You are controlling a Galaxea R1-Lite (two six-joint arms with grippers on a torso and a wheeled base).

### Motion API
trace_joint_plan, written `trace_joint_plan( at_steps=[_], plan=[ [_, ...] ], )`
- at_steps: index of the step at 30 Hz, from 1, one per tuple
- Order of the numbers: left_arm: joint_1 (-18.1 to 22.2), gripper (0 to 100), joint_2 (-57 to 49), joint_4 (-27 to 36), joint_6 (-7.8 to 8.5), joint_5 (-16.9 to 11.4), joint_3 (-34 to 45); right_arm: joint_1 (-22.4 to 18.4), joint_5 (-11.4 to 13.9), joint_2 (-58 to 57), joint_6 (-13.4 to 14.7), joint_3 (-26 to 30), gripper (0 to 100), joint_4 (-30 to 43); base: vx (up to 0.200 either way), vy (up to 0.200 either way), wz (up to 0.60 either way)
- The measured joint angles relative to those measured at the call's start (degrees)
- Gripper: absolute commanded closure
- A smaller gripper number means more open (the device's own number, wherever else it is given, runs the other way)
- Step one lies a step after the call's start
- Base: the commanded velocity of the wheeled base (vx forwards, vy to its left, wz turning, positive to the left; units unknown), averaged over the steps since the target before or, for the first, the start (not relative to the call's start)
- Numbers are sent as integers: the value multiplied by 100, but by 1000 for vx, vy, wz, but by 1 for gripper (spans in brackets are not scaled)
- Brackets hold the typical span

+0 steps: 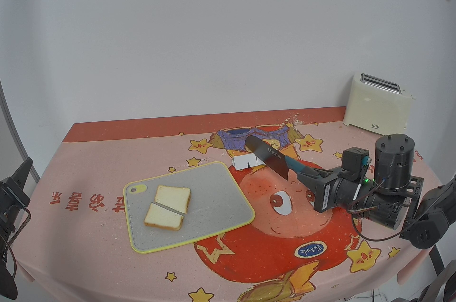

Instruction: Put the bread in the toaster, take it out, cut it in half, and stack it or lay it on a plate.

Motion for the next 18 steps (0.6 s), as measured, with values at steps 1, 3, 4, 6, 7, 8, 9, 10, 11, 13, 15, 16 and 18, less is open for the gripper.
trace_joint_plan(
  at_steps=[1, 3, 4, 6, 7, 8, 9, 10, 11, 13, 15, 16, 18],
  plan=[
    [0, 100, -6, 2, 0, 0, 0, -5, 0, 0, 0, 0, 100, 0, 0, 0, 0],
    [0, 100, -22, 5, 0, 0, 0, -16, -2, -5, 0, -2, 100, 1, 0, 0, 0],
    [0, 100, -28, 5, 0, 0, 0, -16, -2, -9, 0, -5, 100, 1, 0, 0, 0],
    [-4, 100, -35, 5, 0, -2, 0, -22, -4, -13, 0, -10, 100, 1, 0, 0, 0],
    [-4, 100, -39, 7, 0, -2, 0, -22, -4, -18, 0, -11, 100, 1, 0, 0, 0],
    [-4, 100, -41, 11, 0, 0, 0, -21, -4, -20, 0, -13, 100, 1, 0, 0, 0],
    [-4, 100, -44, 13, 0, -2, 0, -13, -4, -22, 2, -16, 100, 1, 0, 0, 0],
    [-6, 100, -48, 13, 0, 0, 0, 1, -15, -24, 6, -16, 100, 1, 0, 0, 0],
    [-6, 100, -50, 13, 0, 0, 0, 12, -20, -27, 6, -16, 100, 4, 0, 0, 0],
    [-6, 100, -57, 16, 0, -2, 0, 30, -39, -29, 11, -18, 100, 15, 0, 0, 0],
    [-6, 100, -61, 16, 0, 0, 0, 80, -171, -30, 101, -22, 100, 39, 0, 0, 0],
    [-9, 100, -63, 16, 0, 0, 0, 106, -227, -30, 148, -29, 100, 48, 0, 0, 0],
    [-11, 100, -63, 33, 0, 0, 0, 243, -457, -33, 296, -55, 100, 94, 0, 0, 0]
  ],
)
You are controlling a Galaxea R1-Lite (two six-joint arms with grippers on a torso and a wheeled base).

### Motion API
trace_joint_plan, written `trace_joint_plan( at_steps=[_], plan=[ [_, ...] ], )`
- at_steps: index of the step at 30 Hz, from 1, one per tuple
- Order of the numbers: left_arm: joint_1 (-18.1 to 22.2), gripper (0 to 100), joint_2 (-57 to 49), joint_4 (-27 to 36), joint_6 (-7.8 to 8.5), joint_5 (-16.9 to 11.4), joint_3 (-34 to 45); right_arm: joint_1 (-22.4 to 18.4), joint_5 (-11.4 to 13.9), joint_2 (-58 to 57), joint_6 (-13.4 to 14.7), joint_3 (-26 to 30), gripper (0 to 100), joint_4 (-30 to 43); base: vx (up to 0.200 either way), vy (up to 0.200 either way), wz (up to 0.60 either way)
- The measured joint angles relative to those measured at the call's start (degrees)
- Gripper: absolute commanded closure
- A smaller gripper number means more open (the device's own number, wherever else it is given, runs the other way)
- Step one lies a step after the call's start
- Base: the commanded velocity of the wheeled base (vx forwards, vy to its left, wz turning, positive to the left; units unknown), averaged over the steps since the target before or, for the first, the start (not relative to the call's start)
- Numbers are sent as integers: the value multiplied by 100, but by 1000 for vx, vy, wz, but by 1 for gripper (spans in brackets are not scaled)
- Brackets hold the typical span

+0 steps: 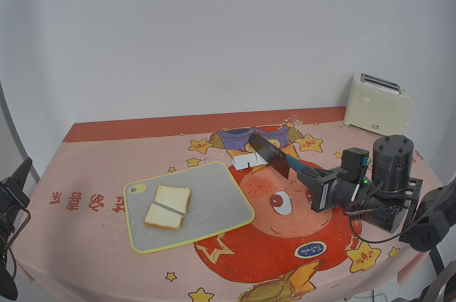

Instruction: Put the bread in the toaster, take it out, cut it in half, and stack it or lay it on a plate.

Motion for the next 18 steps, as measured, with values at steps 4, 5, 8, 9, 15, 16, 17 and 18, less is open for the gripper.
trace_joint_plan(
  at_steps=[4, 5, 8, 9, 15, 16, 17, 18],
  plan=[
    [7, 100, 0, 41, 0, 0, 0, 169, -255, -9, 132, -85, 100, 285, 0, 0, 0],
    [7, 100, 0, 46, 0, 0, 0, 194, -307, -20, 143, -110, 100, 402, 0, 0, 0],
    [7, 100, 0, 62, 0, 0, 0, 235, -375, -68, 161, -162, 100, 556, 0, 0, 0],
    [7, 100, 0, 62, 0, 0, 0, 244, -383, -82, 161, -176, 100, 558, 0, 0, 0],
    [5, 100, 0, 84, 0, 0, 0, 244, -394, -132, 169, -234, 100, 567, 0, 0, 0],
    [5, 100, 0, 115, 0, 0, 0, 244, -394, -132, 172, -243, 100, 567, 0, 0, 0],
    [5, 100, 0, 128, 0, 0, 0, 246, -394, -134, 172, -247, 100, 561, 0, 0, 0],
    [5, 100, 0, 139, 0, 0, 0, 246, -394, -134, 172, -254, 100, 558, 0, 0, 0]
  ],
)
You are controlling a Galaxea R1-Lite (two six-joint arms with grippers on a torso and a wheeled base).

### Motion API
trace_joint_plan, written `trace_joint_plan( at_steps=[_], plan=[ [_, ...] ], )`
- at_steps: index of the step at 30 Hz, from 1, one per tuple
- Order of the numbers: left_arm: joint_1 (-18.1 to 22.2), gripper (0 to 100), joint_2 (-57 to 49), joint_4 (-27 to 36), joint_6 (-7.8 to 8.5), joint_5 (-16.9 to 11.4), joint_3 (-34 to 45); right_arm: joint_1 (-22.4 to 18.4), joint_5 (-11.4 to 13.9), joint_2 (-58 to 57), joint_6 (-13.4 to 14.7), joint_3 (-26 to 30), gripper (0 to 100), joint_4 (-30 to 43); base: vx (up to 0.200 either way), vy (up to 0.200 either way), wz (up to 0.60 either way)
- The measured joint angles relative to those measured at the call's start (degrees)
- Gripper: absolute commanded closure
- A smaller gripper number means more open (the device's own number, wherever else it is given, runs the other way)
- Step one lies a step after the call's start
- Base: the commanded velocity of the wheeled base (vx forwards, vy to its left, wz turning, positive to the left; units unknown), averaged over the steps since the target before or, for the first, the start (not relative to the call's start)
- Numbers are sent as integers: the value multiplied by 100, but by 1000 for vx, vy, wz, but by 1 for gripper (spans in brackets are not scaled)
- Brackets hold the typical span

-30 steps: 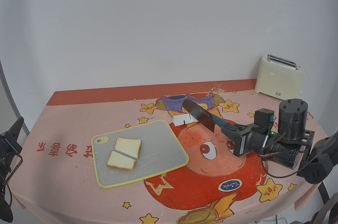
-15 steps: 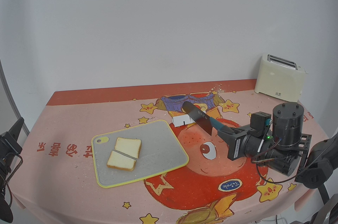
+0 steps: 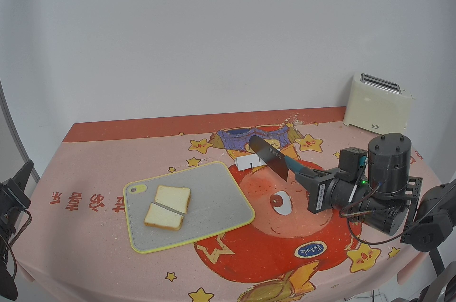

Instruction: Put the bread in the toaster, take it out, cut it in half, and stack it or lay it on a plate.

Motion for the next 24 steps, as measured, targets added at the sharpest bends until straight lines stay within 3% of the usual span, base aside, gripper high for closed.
trace_joint_plan(
  at_steps=[24],
  plan=[
    [-11, 100, -9, 44, 0, 0, 0, -66, 7, 32, -5, -9, 100, -11, 0, 0, 0]
  ],
)
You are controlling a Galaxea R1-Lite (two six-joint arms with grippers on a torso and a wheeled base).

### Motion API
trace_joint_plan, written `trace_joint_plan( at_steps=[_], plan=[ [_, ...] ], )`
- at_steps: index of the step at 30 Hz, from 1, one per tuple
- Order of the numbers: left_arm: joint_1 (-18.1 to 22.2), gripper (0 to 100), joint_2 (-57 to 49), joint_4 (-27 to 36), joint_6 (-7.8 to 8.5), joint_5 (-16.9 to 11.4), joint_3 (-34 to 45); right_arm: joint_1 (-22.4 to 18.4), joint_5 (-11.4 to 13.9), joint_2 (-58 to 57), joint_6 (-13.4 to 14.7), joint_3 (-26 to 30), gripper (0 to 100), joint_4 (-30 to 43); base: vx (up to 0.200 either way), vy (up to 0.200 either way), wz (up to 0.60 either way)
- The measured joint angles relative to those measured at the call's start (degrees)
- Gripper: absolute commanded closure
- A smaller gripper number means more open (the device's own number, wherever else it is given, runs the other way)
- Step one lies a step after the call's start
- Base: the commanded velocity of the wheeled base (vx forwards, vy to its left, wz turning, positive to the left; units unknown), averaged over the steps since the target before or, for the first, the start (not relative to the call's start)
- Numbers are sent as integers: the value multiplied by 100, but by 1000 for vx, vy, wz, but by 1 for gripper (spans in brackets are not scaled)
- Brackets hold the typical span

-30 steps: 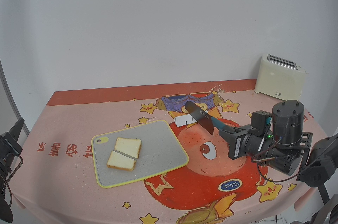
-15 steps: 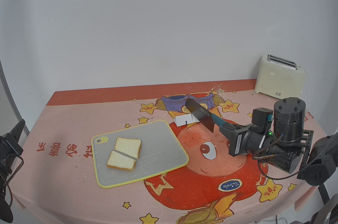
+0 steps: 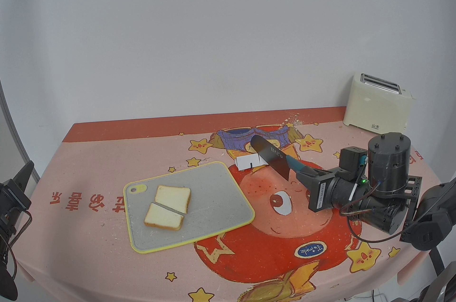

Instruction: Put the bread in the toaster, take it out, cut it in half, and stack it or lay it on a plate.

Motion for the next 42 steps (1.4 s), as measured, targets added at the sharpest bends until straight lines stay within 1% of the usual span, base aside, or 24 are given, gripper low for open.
trace_joint_plan(
  at_steps=[19, 29, 42],
  plan=[
    [0, 100, 0, 85, 0, 0, 0, -4, 4, 157, 2, 45, 100, -30, 0, 0, 0],
    [-5, 100, 0, 110, 6, -2, 0, 60, 46, 358, 2, 200, 100, -28, 0, 0, 0],
    [-17, 100, -2, 277, 6, -9, 0, 107, 39, 651, -55, 307, 100, -30, 0, 0, 0]
  ],
)
